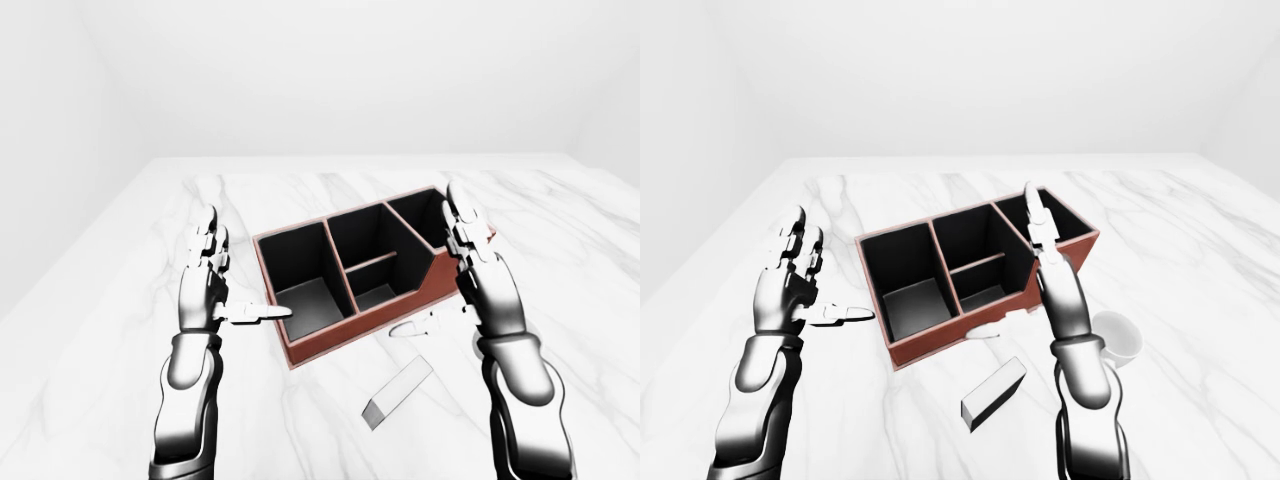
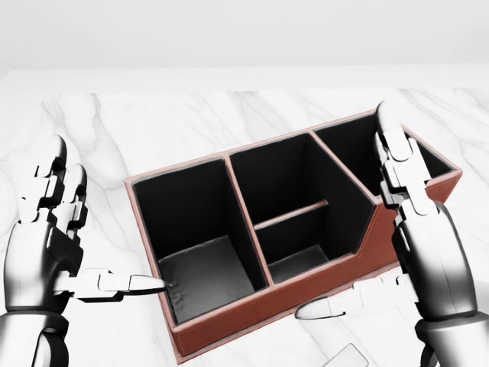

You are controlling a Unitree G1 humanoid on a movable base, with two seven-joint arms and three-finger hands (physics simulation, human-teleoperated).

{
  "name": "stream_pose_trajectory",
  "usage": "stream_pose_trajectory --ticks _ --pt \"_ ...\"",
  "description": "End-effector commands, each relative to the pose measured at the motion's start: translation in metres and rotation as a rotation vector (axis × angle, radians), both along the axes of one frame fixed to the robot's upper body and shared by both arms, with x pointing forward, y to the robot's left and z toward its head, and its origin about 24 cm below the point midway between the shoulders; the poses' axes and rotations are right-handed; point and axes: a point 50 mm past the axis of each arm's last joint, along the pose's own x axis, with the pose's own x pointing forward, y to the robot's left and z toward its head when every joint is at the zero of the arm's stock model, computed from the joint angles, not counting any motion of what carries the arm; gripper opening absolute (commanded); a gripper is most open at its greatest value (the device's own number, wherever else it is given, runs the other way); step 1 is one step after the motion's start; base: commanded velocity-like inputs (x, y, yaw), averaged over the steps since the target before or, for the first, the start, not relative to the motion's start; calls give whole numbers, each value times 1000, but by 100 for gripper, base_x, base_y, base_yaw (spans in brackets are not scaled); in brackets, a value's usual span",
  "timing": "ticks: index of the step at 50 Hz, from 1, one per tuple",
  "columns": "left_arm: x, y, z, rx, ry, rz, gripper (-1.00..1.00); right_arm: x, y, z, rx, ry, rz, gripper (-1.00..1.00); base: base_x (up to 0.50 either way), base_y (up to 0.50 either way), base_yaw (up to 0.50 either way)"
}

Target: Pick up the book and place it in the front compartment of the caddy.

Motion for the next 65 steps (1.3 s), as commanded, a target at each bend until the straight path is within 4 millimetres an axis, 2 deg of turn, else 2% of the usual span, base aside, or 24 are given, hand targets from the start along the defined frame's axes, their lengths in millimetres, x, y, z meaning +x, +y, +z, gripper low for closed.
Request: stream_pose_trajectory --ticks 1,25,29,65 --pt "0 0 0 0 2 0 100 -2 1 4 -64 -9 4 100 0 0 0" --pt "2 2 -1 -4 4 6 100 -8 9 2 -206 24 29 100 0 0 0" --pt "2 2 -1 -3 4 7 100 -14 13 1 -238 34 40 100 0 0 0" --pt "4 1 -6 0 29 6 100 -28 10 -9 -325 121 29 100 0 0 0"
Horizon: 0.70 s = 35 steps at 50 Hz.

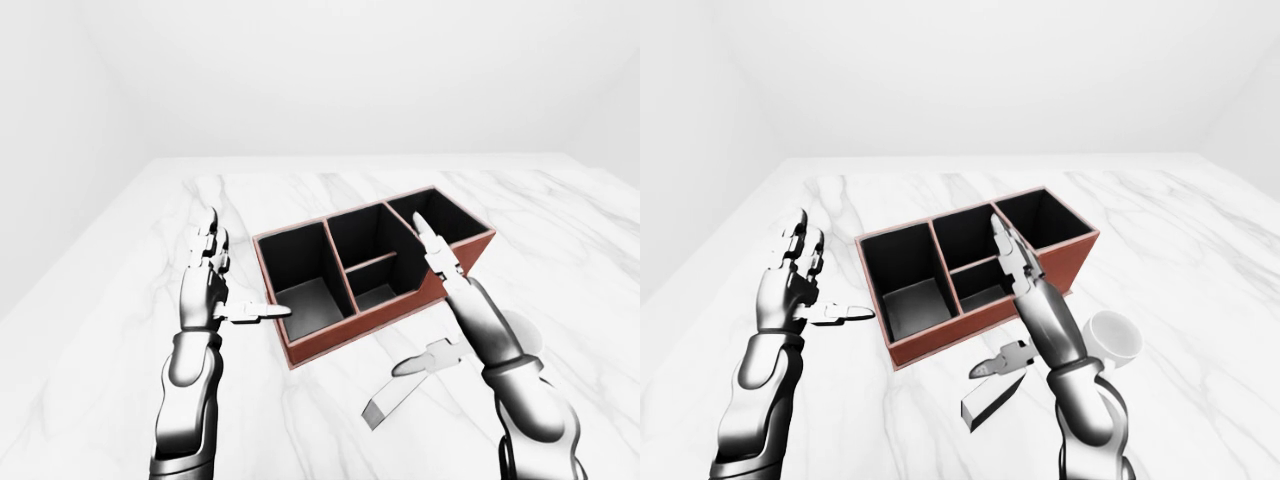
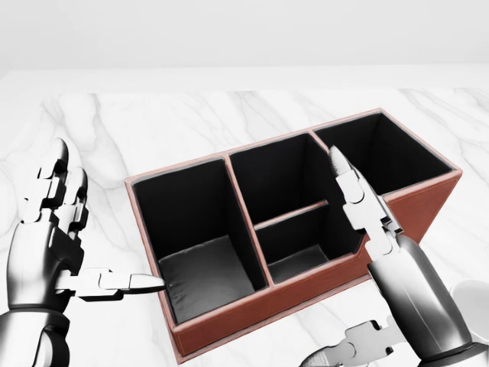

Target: Pick up the book and place it in the front compartment of the caddy.

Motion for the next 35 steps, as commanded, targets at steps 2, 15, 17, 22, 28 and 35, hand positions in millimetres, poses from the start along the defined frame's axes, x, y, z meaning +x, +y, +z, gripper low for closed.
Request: stream_pose_trajectory --ticks 2,15,17,22,28,35 --pt "0 0 -2 2 9 -1 100 -5 -1 -3 -27 26 -7 100 0 0 0" --pt "1 0 -3 3 13 0 100 -13 -3 -6 -52 57 -17 100 0 0 0" --pt "1 0 -4 3 16 0 100 -14 -3 -7 -51 61 -19 100 0 0 0" --pt "0 -1 -4 3 17 -1 100 -18 -5 -12 -47 94 -32 100 0 0 0" --pt "0 0 -3 2 15 -1 100 -21 -6 -18 -54 118 -37 100 0 0 0" --pt "0 -1 -4 3 16 -1 100 -24 -6 -20 -61 119 -35 100 0 0 0"
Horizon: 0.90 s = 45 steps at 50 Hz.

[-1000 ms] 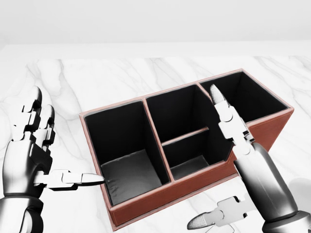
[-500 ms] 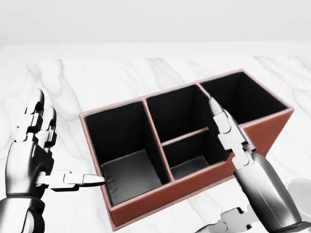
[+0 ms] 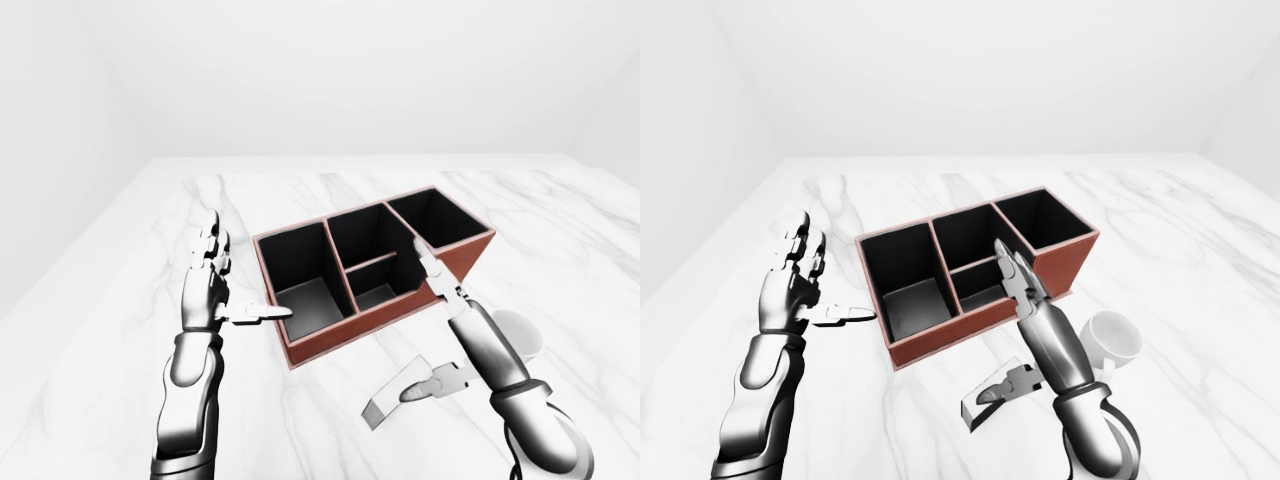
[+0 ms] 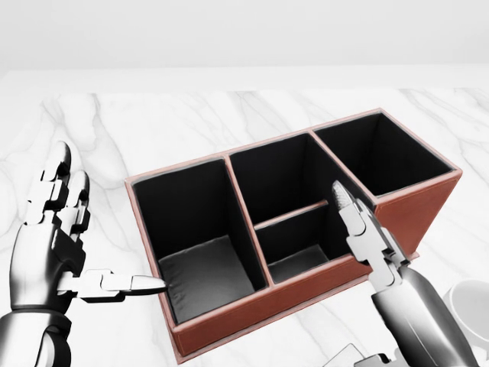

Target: Pick up the book and place it in the front compartment of the caddy.

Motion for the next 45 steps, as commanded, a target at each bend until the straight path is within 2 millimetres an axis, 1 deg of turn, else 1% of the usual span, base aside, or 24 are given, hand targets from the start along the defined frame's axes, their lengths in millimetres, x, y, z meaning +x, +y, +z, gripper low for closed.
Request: stream_pose_trajectory --ticks 1,2,17,19,26,33,45 --pt "0 0 0 0 1 0 100 -5 -1 -5 -9 21 -5 100 0 0 0" --pt "2 0 -5 0 23 2 100 -7 -2 -7 -18 22 -5 100 0 0 0" --pt "2 0 -6 2 27 1 100 -10 -2 -10 -33 17 -3 100 0 0 0" --pt "2 0 -7 3 32 1 100 -13 -1 -10 -57 6 -1 100 0 0 0" --pt "2 0 -7 3 33 1 100 -13 -2 -12 -66 0 -12 100 0 0 0" --pt "2 0 -9 4 41 1 100 -12 -5 -18 -71 21 -38 100 0 0 0" --pt "2 0 -9 6 41 1 100 -13 -7 -20 -98 29 -65 100 0 0 0"
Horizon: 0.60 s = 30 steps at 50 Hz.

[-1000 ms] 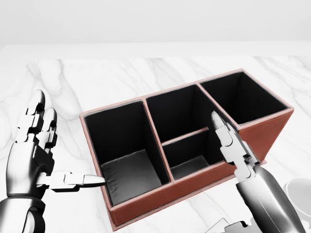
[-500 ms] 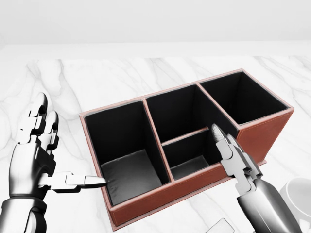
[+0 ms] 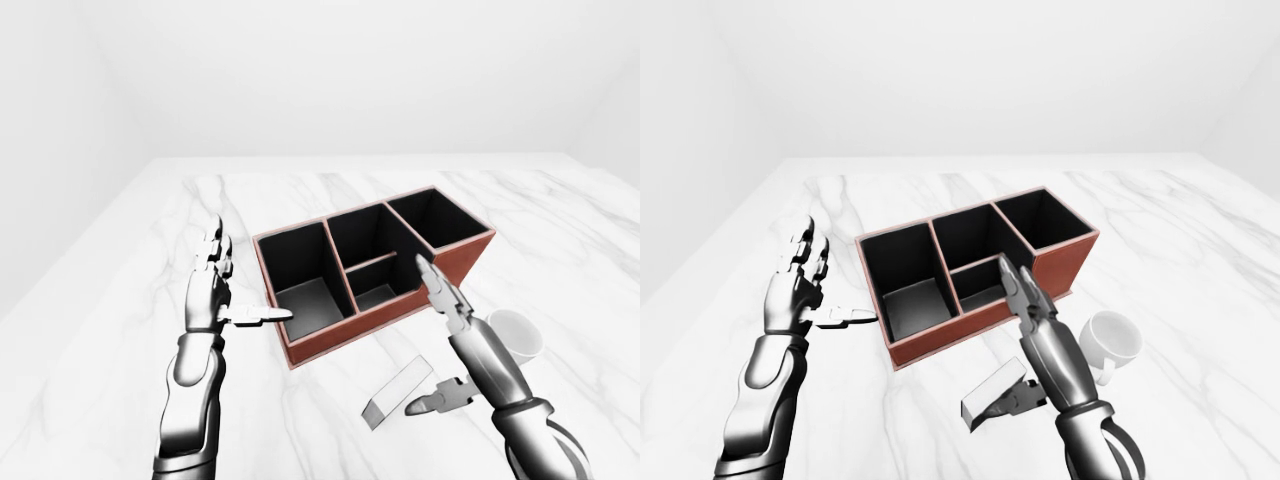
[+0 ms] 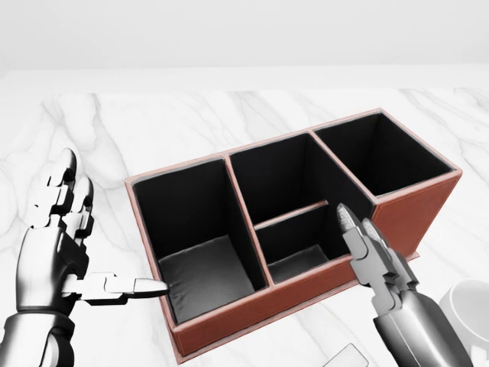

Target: Pick up the book and place it in the front compartment of the caddy.

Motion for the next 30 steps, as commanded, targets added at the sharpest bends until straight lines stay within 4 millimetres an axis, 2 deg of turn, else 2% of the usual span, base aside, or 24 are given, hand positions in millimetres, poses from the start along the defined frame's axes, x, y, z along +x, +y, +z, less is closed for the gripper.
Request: stream_pose_trajectory --ticks 1,18,30 --pt "0 0 -2 1 7 0 100 -1 -3 -4 -21 15 -30 100 0 0 0" --pt "2 0 -3 2 16 0 100 0 -6 -8 -59 33 -63 100 0 0 0" --pt "2 0 -6 1 26 -1 100 -1 -4 -3 -88 9 -71 100 0 0 0"
